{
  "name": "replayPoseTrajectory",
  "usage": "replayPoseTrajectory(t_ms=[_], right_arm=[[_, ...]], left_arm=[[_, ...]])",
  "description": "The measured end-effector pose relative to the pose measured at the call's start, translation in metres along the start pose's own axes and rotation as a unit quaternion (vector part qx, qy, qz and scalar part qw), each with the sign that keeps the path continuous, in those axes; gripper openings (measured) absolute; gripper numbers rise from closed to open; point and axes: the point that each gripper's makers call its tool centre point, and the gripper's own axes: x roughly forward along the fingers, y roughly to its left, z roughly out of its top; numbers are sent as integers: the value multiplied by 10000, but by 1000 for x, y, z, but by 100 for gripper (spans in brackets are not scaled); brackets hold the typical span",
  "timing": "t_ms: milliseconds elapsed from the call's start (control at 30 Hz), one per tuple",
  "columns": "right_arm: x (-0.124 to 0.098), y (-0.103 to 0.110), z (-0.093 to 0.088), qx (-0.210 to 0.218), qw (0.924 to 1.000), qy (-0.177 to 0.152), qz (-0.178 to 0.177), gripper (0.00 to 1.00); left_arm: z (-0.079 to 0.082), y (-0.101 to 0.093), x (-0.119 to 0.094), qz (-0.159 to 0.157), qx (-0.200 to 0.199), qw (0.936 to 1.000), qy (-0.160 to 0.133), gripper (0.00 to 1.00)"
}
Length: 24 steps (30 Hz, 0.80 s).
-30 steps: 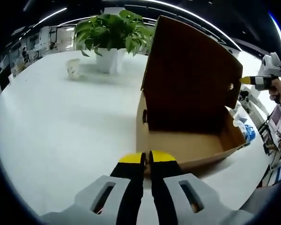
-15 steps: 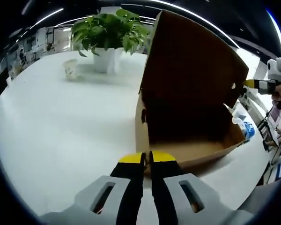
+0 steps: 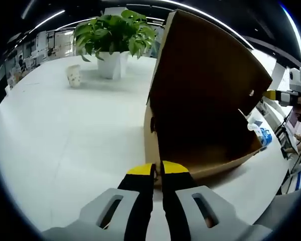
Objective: Operate the shoe box by opening the lid, removing the specified soft item, and placing it in the target area until the item is outside and the box remains undamaged.
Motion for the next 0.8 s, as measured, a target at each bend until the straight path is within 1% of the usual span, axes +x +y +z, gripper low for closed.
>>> replayPoseTrajectory(t_ms=[167,500,667,800], right_arm=[[-2,5,-10,29,10000,16,35,0],[-5,11,-24,164,9998,7,73,0],[-2,10,-34,250,9996,41,118,1],[-1,9,-37,345,9993,18,140,1]], left_arm=[[0,0,0,-53,-24,10000,-13,4],[1,-1,1,-110,102,9999,12,4],[1,-1,1,-114,153,9998,21,4],[1,-1,1,-120,184,9998,36,5]])
